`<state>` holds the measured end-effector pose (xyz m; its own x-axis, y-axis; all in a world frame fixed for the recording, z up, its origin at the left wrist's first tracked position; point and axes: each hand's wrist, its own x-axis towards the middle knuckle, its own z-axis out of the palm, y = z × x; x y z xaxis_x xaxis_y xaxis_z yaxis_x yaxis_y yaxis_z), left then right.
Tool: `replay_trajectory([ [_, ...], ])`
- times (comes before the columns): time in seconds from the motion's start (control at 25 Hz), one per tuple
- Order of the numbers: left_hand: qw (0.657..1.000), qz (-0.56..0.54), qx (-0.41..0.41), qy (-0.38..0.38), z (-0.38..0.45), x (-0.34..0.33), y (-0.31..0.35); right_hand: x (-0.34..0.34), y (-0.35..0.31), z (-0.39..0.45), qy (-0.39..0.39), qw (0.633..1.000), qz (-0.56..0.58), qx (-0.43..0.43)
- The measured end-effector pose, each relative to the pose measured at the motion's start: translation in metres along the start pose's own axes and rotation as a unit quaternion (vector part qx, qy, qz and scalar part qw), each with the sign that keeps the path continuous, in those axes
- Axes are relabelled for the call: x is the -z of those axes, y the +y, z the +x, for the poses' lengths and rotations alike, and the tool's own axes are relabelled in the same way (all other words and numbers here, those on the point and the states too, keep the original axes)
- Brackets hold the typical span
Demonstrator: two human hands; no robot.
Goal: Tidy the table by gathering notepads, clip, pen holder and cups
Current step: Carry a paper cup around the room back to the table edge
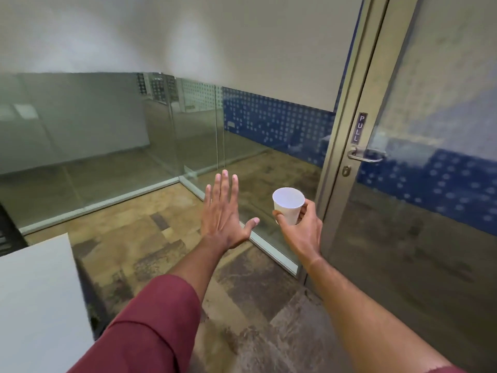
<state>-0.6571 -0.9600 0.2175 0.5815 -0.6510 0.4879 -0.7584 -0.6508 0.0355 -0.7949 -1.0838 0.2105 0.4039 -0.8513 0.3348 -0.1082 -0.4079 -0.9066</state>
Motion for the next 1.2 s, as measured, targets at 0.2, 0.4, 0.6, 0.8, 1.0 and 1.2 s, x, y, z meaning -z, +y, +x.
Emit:
replay_trajectory([
  [0.2, 0.998, 0.037, 0.058, -0.002, 0.064, -0.043, -0.054, -0.095, 0.012, 0.079, -0.069, 0.997, 0.036, 0.014],
  [0.4, 0.987, 0.09, 0.134, -0.005, 0.137, -0.092, -0.107, -0.194, 0.027, 0.165, -0.143, 0.987, 0.06, 0.042],
  [0.6, 0.971, 0.116, 0.211, 0.006, 0.204, -0.12, -0.159, -0.289, 0.018, 0.243, -0.222, 0.969, 0.089, 0.065],
  [0.8, 0.948, 0.139, 0.285, -0.005, 0.238, -0.144, -0.22, -0.381, 0.012, 0.282, -0.285, 0.948, 0.106, 0.093],
  [1.0, 0.929, 0.165, 0.332, -0.003, 0.271, -0.176, -0.308, -0.493, 0.001, 0.306, -0.33, 0.93, 0.112, 0.119],
  [1.2, 0.91, 0.179, 0.374, 0.001, 0.317, -0.2, -0.423, -0.629, -0.028, 0.333, -0.344, 0.919, 0.116, 0.155],
])
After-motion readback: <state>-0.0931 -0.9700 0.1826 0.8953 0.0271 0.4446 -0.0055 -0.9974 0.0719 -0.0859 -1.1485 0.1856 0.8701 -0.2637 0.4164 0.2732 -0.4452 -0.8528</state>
